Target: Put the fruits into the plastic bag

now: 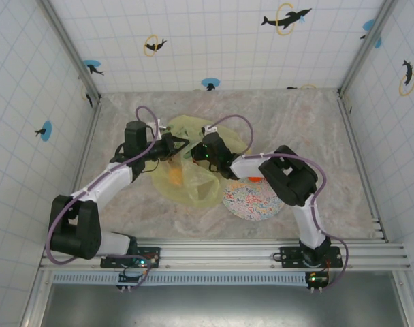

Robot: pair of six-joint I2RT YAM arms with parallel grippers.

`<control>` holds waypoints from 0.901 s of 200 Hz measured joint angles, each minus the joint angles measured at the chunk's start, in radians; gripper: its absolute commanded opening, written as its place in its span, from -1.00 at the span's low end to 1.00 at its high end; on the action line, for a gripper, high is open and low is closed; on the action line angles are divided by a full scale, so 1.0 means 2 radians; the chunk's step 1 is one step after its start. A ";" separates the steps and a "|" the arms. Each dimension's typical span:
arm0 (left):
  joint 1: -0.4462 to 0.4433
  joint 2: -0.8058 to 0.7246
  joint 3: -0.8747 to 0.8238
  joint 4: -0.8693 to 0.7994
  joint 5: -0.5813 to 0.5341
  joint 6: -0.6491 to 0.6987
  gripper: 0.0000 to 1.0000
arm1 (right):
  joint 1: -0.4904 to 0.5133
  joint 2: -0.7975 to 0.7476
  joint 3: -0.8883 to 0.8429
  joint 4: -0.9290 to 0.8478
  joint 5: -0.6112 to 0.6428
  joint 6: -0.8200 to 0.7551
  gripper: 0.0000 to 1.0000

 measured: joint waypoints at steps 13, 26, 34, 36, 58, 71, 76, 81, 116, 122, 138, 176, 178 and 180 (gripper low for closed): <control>0.000 0.002 0.000 0.001 0.000 -0.002 -1.00 | -0.001 -0.010 -0.007 -0.007 -0.007 -0.004 0.85; -0.001 0.003 0.000 0.004 0.000 -0.005 -1.00 | -0.001 -0.024 -0.015 -0.015 -0.013 -0.009 0.85; -0.001 0.003 0.000 0.006 -0.001 -0.007 -1.00 | -0.002 -0.033 -0.019 -0.020 -0.017 -0.012 0.85; -0.001 0.003 0.000 0.007 -0.001 -0.007 -1.00 | -0.002 -0.036 -0.020 -0.021 -0.017 -0.014 0.85; -0.001 0.003 0.000 0.011 -0.003 -0.009 -1.00 | -0.002 -0.062 -0.026 -0.039 -0.022 -0.031 0.84; -0.001 0.003 0.000 0.011 -0.004 -0.009 -1.00 | -0.002 -0.079 -0.029 -0.054 -0.024 -0.045 0.83; -0.001 0.003 0.000 0.011 -0.006 -0.009 -1.00 | -0.002 -0.085 -0.032 -0.060 -0.027 -0.050 0.84; -0.001 0.003 0.000 0.010 -0.008 -0.009 -1.00 | -0.002 -0.093 -0.036 -0.066 -0.030 -0.056 0.84; -0.001 0.003 0.000 0.010 -0.016 -0.009 -1.00 | -0.002 -0.161 -0.078 -0.139 -0.061 -0.109 0.84; -0.001 0.003 0.000 0.011 -0.017 -0.009 -1.00 | -0.003 -0.174 -0.085 -0.153 -0.070 -0.118 0.84; -0.001 0.004 0.000 0.012 -0.021 -0.009 -1.00 | -0.006 -0.210 -0.103 -0.192 -0.092 -0.143 0.84; -0.001 0.010 0.000 0.013 -0.024 -0.009 -1.00 | -0.013 -0.294 -0.128 -0.280 -0.103 -0.185 0.84; -0.001 0.011 0.001 0.013 -0.024 -0.009 -1.00 | -0.013 -0.299 -0.129 -0.285 -0.102 -0.187 0.84; -0.001 0.011 0.001 0.013 -0.024 -0.009 -1.00 | -0.014 -0.303 -0.129 -0.288 -0.102 -0.188 0.85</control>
